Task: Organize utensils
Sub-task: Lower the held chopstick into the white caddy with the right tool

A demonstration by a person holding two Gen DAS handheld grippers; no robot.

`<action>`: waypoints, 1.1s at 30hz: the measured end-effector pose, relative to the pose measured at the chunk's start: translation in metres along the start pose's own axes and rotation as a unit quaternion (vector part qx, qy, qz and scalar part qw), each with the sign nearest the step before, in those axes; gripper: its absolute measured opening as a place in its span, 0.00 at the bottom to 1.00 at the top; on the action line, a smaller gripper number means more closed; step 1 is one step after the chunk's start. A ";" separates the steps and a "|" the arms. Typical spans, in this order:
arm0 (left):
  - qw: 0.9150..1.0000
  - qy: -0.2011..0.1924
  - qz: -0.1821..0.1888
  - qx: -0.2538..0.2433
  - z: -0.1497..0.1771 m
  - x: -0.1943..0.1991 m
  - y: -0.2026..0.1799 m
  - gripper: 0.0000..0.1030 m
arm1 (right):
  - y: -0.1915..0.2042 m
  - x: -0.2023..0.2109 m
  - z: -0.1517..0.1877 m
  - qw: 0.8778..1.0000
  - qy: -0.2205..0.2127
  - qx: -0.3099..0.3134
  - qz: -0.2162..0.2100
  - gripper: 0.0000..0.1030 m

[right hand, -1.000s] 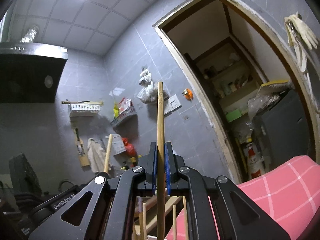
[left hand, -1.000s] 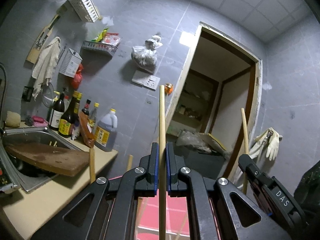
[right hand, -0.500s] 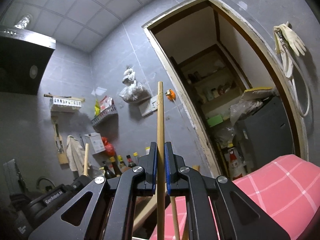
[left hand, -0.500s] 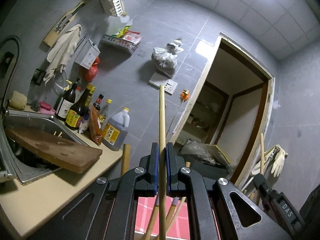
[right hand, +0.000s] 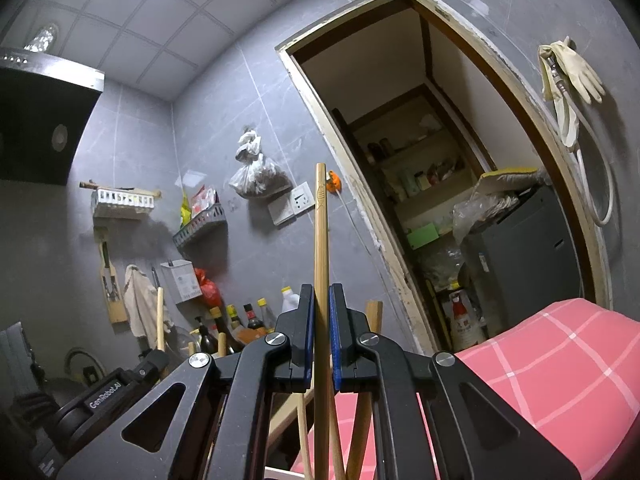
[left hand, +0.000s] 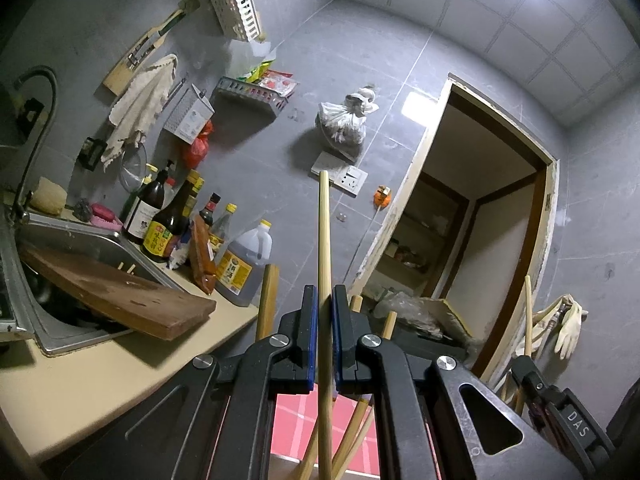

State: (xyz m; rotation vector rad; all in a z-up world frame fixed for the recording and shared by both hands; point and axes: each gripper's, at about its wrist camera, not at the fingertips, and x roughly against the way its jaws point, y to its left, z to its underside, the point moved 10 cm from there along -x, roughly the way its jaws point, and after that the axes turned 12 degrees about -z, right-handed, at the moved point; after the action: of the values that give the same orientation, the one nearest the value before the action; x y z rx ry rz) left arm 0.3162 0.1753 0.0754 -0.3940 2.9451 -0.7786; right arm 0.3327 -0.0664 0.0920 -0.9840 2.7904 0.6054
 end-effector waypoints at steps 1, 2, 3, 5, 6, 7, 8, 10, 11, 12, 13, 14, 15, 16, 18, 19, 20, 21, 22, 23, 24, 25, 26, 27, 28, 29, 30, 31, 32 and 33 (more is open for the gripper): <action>1.000 -0.001 0.000 -0.001 0.001 0.001 0.000 0.04 | 0.000 0.000 0.001 1.000 0.000 0.001 0.001 0.05; 1.000 -0.001 0.000 -0.004 0.003 0.002 -0.001 0.04 | 0.000 0.000 0.002 1.000 0.000 0.003 0.003 0.05; 1.000 -0.001 0.000 -0.006 0.004 0.002 -0.002 0.04 | 0.001 0.000 0.002 1.000 0.000 0.005 0.004 0.05; 1.000 -0.003 0.001 -0.013 0.007 0.004 -0.005 0.04 | 0.002 0.001 0.003 1.000 -0.002 0.011 0.007 0.05; 1.000 -0.004 0.001 -0.016 0.009 0.005 -0.006 0.04 | 0.003 0.002 0.003 1.000 -0.004 0.015 0.009 0.05; 1.000 -0.006 0.001 -0.021 0.011 0.006 -0.008 0.04 | 0.004 0.003 0.003 1.000 -0.006 0.022 0.011 0.05; 1.000 -0.006 0.000 -0.026 0.013 0.007 -0.009 0.04 | 0.006 0.004 0.003 1.000 -0.007 0.027 0.011 0.05; 0.999 -0.007 -0.001 -0.038 0.019 0.009 -0.011 0.04 | 0.009 0.005 0.006 0.999 -0.005 0.037 0.011 0.05; 0.999 -0.005 -0.001 -0.043 0.022 0.009 -0.012 0.04 | 0.010 0.006 0.008 0.999 -0.004 0.040 0.011 0.05; 0.999 -0.002 -0.001 -0.047 0.025 0.009 -0.013 0.04 | 0.011 0.006 0.011 0.999 0.000 0.045 0.010 0.05; 0.999 0.002 -0.002 -0.051 0.028 0.009 -0.013 0.05 | 0.012 0.005 0.014 0.999 0.003 0.048 0.009 0.05; 0.999 0.004 -0.004 -0.053 0.030 0.009 -0.013 0.05 | 0.014 0.005 0.017 0.999 0.006 0.052 0.008 0.05; 0.998 0.006 -0.005 -0.057 0.033 0.010 -0.013 0.05 | 0.014 0.005 0.019 0.998 0.009 0.054 0.008 0.05; 0.998 0.008 -0.006 -0.059 0.034 0.010 -0.013 0.05 | 0.014 0.004 0.022 0.998 0.013 0.056 0.007 0.05; 0.998 0.014 -0.007 -0.064 0.038 0.011 -0.013 0.05 | 0.014 0.004 0.027 0.998 0.022 0.056 0.007 0.05; 0.998 0.016 -0.009 -0.067 0.040 0.011 -0.012 0.05 | 0.014 0.004 0.029 0.998 0.025 0.057 0.006 0.05; 0.997 0.018 -0.010 -0.070 0.042 0.011 -0.012 0.05 | 0.015 0.004 0.031 0.998 0.028 0.059 0.005 0.05; 0.997 0.022 -0.011 -0.074 0.045 0.011 -0.012 0.05 | 0.016 0.005 0.032 0.998 0.029 0.060 0.004 0.05; 0.997 0.024 -0.013 -0.076 0.047 0.012 -0.012 0.05 | 0.017 0.006 0.033 0.998 0.031 0.062 0.003 0.05; 0.996 0.027 -0.014 -0.080 0.049 0.012 -0.012 0.05 | 0.017 0.007 0.034 0.997 0.033 0.063 0.003 0.05; 0.996 0.031 -0.016 -0.085 0.052 0.012 -0.012 0.05 | 0.018 0.007 0.034 0.997 0.035 0.064 0.003 0.05; 0.995 0.035 -0.018 -0.089 0.054 0.012 -0.012 0.05 | 0.018 0.008 0.035 0.997 0.036 0.065 0.002 0.05; 0.995 0.038 -0.019 -0.092 0.056 0.012 -0.012 0.05 | 0.018 0.008 0.036 0.997 0.039 0.065 0.002 0.05; 0.995 0.040 -0.020 -0.094 0.058 0.012 -0.012 0.05 | 0.018 0.009 0.037 0.997 0.041 0.065 0.002 0.05; 0.994 0.044 -0.020 -0.096 0.061 0.012 -0.012 0.05 | 0.018 0.009 0.038 0.997 0.043 0.065 0.002 0.05; 0.994 0.047 -0.020 -0.099 0.063 0.012 -0.012 0.05 | 0.018 0.010 0.039 0.997 0.045 0.066 0.003 0.05; 0.993 0.051 -0.020 -0.101 0.065 0.012 -0.012 0.05 | 0.017 0.011 0.040 0.997 0.046 0.066 0.003 0.05; 0.993 0.054 -0.020 -0.104 0.067 0.013 -0.012 0.05 | 0.017 0.012 0.040 0.997 0.048 0.066 0.003 0.05; 0.993 0.057 -0.020 -0.106 0.069 0.013 -0.012 0.05 | 0.017 0.013 0.040 0.997 0.049 0.066 0.004 0.06; 0.992 0.060 -0.019 -0.107 0.070 0.014 -0.012 0.05 | 0.017 0.014 0.041 0.997 0.051 0.066 0.004 0.06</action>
State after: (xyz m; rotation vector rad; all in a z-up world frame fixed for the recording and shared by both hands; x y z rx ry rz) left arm 0.3143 0.1282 0.0203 -0.4331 3.1539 -0.5060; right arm 0.3109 -0.0457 0.0565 -1.0034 2.8801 0.3757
